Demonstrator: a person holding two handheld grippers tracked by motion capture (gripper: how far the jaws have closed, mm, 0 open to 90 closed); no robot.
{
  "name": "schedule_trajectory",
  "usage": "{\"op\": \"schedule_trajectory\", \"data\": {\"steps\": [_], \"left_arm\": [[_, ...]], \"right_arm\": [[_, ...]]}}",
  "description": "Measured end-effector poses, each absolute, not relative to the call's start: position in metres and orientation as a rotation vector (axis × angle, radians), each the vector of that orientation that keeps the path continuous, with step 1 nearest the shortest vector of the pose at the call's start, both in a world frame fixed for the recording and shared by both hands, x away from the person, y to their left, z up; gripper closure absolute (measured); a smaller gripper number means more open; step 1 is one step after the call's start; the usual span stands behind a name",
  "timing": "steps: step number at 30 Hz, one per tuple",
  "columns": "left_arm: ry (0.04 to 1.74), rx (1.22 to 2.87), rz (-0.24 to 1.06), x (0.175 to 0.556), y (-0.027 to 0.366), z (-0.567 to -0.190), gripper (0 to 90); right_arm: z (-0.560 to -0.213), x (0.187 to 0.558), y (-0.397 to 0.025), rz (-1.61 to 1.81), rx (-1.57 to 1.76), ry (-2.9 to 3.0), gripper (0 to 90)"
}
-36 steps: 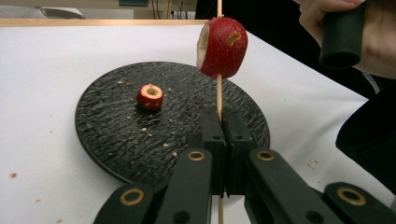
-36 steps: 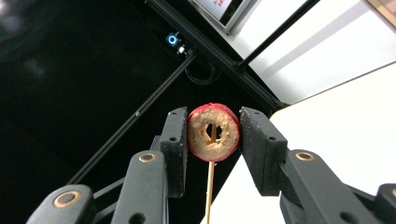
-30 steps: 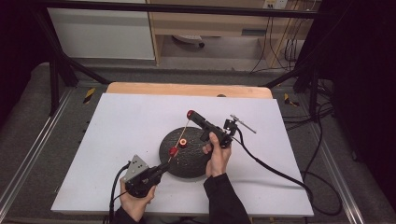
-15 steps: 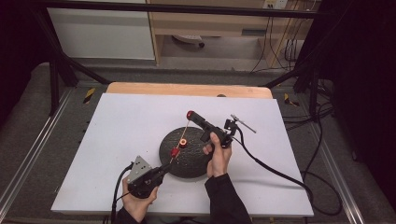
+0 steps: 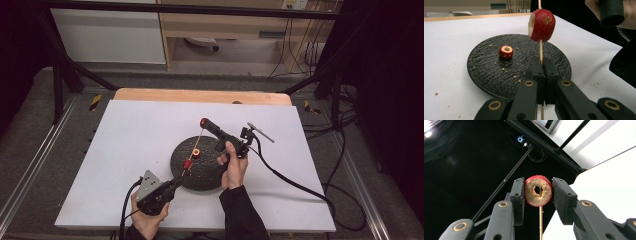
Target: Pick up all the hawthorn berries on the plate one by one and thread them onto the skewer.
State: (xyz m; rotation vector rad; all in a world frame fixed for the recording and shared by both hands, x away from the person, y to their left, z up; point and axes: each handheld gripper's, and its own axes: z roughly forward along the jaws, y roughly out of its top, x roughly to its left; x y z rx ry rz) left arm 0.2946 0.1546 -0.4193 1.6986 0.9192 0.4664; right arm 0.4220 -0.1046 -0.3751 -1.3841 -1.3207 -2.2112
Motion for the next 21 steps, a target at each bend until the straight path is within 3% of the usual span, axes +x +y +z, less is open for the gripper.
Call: {"op": "schedule_trajectory", "data": {"steps": [21], "left_arm": [[0.96, 1.648, 0.467, 0.297, 0.15, -0.419, 88.7]], "right_arm": [[-0.386, 0.421, -0.098, -2.163, -1.378, -1.251, 63.8]]}}
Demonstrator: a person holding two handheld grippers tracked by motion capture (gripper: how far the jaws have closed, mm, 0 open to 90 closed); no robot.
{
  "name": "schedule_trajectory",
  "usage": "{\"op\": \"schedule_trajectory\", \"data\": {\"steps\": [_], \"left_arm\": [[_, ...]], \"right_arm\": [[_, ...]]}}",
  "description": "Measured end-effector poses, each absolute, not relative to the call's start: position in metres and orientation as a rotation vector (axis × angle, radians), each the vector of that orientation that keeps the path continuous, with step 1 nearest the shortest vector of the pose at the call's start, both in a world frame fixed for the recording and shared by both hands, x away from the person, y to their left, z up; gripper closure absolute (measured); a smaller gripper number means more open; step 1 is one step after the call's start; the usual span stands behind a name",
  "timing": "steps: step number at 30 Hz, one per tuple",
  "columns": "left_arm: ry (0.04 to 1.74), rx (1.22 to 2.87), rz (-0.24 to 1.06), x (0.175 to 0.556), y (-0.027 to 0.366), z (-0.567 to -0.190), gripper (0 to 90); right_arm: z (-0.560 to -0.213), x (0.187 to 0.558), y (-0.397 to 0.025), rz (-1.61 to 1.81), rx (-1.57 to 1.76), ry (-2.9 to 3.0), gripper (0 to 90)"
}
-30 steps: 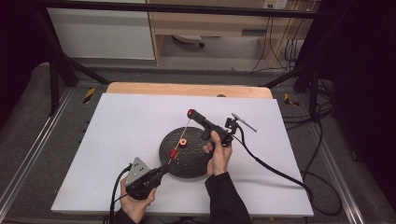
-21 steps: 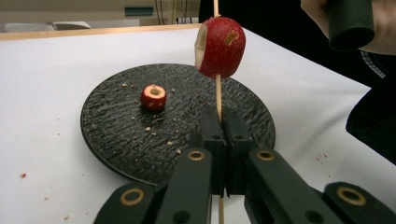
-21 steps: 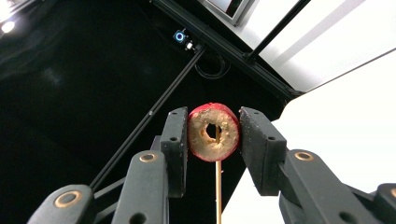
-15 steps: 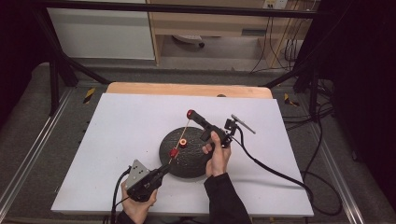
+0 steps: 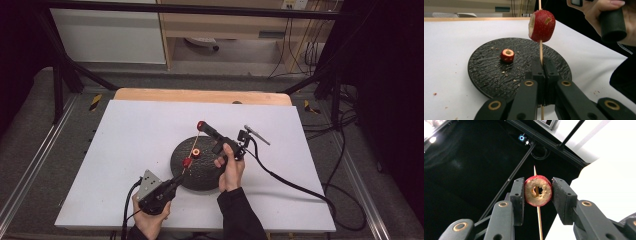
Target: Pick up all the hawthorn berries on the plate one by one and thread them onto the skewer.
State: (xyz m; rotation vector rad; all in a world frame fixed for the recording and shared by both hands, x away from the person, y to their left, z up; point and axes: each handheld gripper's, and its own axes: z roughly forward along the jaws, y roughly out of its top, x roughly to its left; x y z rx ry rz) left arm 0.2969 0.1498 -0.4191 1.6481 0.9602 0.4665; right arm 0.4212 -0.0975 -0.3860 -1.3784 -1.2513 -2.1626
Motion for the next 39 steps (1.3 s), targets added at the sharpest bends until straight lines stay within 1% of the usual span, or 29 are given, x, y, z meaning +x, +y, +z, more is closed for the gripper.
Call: {"op": "schedule_trajectory", "data": {"steps": [16, 33, 34, 39], "left_arm": [[1.006, 1.648, 0.408, 0.325, 0.141, -0.404, 88.7], [0.978, 1.683, 0.384, 0.331, 0.148, -0.409, 88.7], [0.975, 1.69, 0.382, 0.331, 0.149, -0.409, 88.8], [0.963, 1.714, 0.375, 0.327, 0.16, -0.409, 88.7]], "right_arm": [[-0.398, 0.411, -0.088, -2.133, -1.375, -1.422, 63.6], [-0.405, 0.404, -0.083, -2.084, -1.382, -1.55, 62.9], [-0.404, 0.405, -0.084, -2.083, -1.381, -1.569, 61.5], [-0.396, 0.405, -0.094, -2.085, -1.362, -1.709, 48.9]]}}
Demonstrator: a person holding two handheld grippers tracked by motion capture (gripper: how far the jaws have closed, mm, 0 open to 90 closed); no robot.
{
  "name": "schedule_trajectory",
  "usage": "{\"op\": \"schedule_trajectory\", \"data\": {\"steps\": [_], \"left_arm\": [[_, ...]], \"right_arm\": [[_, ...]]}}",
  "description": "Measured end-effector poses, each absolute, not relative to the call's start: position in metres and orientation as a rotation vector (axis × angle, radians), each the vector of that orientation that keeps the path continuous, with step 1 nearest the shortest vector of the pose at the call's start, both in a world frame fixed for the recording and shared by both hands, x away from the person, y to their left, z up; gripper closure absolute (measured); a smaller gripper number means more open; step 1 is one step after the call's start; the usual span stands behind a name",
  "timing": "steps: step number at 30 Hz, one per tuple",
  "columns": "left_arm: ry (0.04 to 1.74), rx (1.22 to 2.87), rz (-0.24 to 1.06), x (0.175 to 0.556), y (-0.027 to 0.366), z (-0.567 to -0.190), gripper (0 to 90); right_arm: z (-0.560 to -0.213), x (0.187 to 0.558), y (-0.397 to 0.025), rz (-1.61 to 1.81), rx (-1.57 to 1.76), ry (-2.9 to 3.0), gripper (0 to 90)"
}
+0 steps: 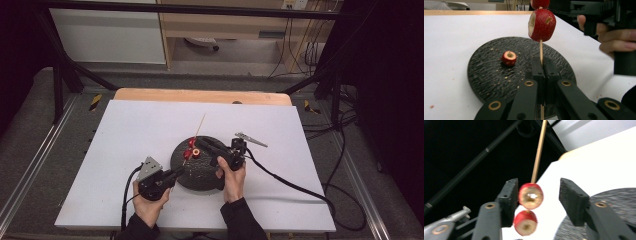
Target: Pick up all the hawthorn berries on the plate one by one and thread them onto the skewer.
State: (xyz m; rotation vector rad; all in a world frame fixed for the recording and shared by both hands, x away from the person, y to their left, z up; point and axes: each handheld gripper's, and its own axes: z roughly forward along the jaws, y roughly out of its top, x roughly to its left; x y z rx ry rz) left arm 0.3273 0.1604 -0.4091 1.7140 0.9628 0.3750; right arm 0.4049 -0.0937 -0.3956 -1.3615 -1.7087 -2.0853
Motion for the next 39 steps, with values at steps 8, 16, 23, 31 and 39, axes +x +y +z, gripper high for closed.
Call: {"op": "schedule_trajectory", "data": {"steps": [8, 16, 23, 31, 39], "left_arm": [[0.928, 1.794, 0.406, 0.322, 0.188, -0.413, 88.7], [0.939, 1.863, 0.42, 0.317, 0.222, -0.422, 88.6], [0.929, 1.934, 0.432, 0.313, 0.241, -0.424, 88.5], [0.935, 1.952, 0.413, 0.314, 0.247, -0.428, 88.5], [0.948, 1.953, 0.417, 0.316, 0.25, -0.429, 88.5]], "right_arm": [[-0.392, 0.407, -0.112, -1.926, -1.347, -2.05, 23.5], [-0.401, 0.412, -0.112, -1.673, -1.289, -2.354, 10.6], [-0.396, 0.422, -0.102, -1.463, -1.232, -2.573, 9.4], [-0.391, 0.439, -0.08, -1.239, -1.182, -2.748, 10.7], [-0.393, 0.461, -0.056, -1.065, -1.153, -2.835, 15.2]]}}
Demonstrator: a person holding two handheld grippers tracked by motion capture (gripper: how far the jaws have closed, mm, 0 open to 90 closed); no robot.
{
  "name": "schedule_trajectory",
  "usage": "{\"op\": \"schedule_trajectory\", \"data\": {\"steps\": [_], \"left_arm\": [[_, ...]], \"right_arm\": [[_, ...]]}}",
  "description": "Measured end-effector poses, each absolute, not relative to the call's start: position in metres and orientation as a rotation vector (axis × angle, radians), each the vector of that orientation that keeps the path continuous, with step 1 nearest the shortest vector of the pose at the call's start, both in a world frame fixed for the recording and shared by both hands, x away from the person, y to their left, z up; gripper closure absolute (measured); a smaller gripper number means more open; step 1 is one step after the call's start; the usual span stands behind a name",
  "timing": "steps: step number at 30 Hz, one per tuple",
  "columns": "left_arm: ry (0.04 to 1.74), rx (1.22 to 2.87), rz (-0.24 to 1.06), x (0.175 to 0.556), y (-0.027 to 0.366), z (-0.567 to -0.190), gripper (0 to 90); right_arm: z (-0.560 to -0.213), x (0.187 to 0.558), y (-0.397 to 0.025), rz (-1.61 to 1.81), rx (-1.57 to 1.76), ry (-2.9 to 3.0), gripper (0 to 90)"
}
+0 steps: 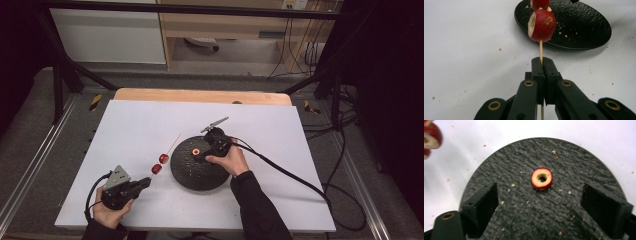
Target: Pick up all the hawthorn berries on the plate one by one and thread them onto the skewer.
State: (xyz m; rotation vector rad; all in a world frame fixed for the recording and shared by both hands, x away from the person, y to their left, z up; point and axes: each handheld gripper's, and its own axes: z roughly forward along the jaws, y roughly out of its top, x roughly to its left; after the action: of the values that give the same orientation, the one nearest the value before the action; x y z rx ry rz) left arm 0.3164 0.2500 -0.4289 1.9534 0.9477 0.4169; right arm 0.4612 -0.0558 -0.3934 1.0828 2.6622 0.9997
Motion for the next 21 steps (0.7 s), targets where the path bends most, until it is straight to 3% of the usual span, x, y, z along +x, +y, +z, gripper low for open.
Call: {"op": "schedule_trajectory", "data": {"steps": [21], "left_arm": [[0.953, 1.96, 0.421, 0.318, 0.246, -0.43, 88.6]], "right_arm": [[-0.406, 0.495, -0.027, 0.784, 1.069, 2.774, 44.1]]}}
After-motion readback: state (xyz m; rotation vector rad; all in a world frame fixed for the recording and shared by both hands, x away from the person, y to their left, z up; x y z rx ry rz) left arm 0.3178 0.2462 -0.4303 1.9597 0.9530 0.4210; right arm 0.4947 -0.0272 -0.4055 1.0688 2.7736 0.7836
